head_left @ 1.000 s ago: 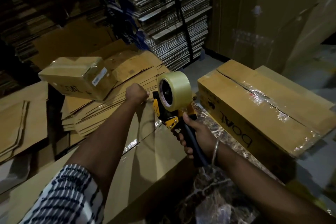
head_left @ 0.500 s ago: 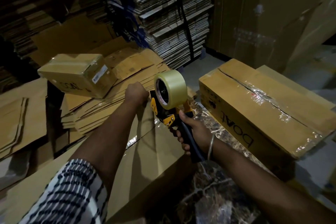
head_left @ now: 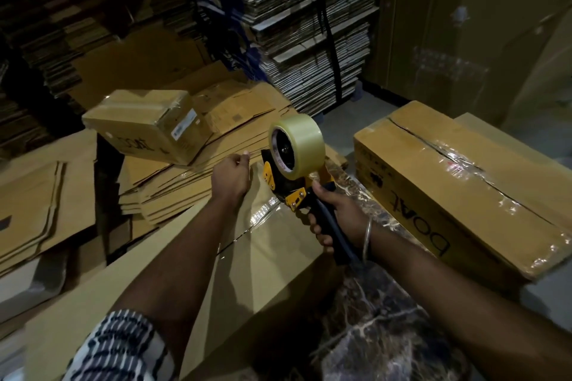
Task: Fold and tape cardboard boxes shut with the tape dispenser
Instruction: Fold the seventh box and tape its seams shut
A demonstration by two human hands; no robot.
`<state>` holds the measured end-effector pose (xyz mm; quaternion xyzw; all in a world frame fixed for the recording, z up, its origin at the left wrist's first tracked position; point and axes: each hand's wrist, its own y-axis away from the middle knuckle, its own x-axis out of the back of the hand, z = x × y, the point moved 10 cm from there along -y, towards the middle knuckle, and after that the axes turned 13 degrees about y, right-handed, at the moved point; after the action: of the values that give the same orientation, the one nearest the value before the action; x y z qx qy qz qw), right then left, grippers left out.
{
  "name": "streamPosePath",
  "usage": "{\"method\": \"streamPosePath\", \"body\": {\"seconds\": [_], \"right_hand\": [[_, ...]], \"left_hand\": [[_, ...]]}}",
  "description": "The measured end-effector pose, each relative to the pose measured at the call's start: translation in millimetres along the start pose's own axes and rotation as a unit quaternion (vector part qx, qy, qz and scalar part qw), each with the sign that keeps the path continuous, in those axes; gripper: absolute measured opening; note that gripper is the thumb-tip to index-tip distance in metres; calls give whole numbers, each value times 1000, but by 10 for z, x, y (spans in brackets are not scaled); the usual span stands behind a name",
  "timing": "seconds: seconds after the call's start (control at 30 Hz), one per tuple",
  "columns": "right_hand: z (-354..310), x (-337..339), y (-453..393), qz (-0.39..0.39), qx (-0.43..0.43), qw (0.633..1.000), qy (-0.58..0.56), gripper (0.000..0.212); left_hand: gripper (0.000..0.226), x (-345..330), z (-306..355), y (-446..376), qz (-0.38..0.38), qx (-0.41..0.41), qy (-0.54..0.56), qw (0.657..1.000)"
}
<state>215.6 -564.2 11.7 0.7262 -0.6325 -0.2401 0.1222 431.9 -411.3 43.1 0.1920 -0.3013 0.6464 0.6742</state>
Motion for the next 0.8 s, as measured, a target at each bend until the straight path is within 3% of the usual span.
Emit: {"method": "streamPosePath", "body": {"seconds": [0.23, 0.6, 0.8], "right_hand": [[-48, -31, -136, -4, -5, 1000, 7, 68], [29, 127, 125, -7, -23, 997, 78, 67], [342, 349, 489, -32, -57, 997, 52, 66]], "left_hand": [[46, -10, -127, -88, -52, -6, -30, 998], [45, 10, -124, -72, -14, -5, -57, 998], [52, -3, -168, -25, -18, 1, -57, 998]]}}
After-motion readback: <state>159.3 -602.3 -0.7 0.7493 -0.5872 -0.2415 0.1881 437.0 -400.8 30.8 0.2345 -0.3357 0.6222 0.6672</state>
